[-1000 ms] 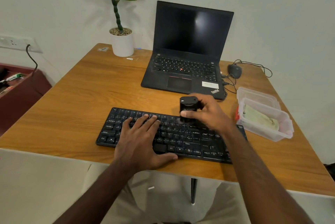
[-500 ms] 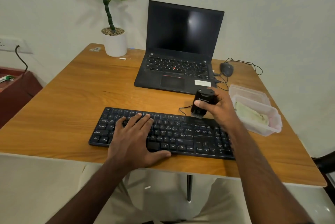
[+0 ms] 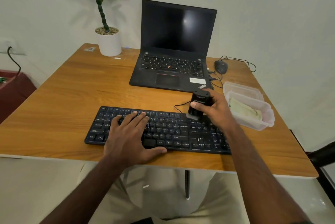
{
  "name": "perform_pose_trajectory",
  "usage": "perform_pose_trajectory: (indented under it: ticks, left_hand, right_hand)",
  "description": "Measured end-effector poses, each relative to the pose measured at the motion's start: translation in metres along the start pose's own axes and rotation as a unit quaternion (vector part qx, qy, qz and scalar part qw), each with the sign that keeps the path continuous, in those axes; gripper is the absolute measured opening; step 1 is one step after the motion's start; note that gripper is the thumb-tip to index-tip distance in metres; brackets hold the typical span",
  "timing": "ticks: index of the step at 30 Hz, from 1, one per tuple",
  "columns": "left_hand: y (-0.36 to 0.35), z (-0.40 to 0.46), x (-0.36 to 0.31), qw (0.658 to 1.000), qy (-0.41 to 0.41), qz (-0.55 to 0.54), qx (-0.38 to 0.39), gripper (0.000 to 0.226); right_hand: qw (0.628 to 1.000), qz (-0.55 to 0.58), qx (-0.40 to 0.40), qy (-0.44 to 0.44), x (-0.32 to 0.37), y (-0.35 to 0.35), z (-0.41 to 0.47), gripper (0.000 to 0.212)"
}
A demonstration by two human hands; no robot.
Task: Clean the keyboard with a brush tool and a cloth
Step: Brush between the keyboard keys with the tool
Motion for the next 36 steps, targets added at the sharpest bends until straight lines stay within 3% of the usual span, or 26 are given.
perform_pose_trajectory:
  ticks: [3,8,13,16,20,27,36]
  left_hand:
    - [-0.001,0.001,0.001,1.0,-0.001,0.001,-0.002,0.116]
    - [0.003,0.005,0.019,1.0,-0.004,0.006,-0.016,0.114]
    - [0.007,0.013,0.022,1.0,-0.006,0.01,0.0,0.121]
    - [0.005,0.029,-0.014,0.997,-0.054,0.0,0.047,0.13]
    - [-0.014,0.056,-0.073,0.982,-0.127,0.003,0.14,0.136]
    - [-0.038,0.071,-0.083,0.969,-0.127,-0.001,0.213,0.137]
    - [-0.027,0.072,-0.071,0.974,-0.116,-0.025,0.195,0.135]
  right_hand:
    - [0.999,-0.013,-0.053,-0.004,0.0,0.022,0.002,0.029]
    - [1.0,0.001,-0.016,0.003,-0.001,0.014,-0.008,0.027]
    - [0.996,-0.007,-0.086,0.028,-0.001,0.041,-0.002,0.031]
    - [0.995,0.016,-0.095,0.026,0.0,0.038,-0.002,0.03]
    - [0.999,-0.009,-0.033,0.007,-0.001,0.019,-0.004,0.029]
    - [0.993,-0.032,-0.113,0.032,-0.003,0.064,-0.011,0.03]
    - [0.995,-0.086,-0.032,0.037,-0.005,0.05,-0.015,0.031]
Point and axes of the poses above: each hand's wrist, its own z-axis towards the middle knuckle, its own y-axis out of the back of the hand, x = y × z, the point moved 7 cm from there along z, towards the middle knuckle, and after that the axes turned 7 degrees about -z, right-handed, at the moved point
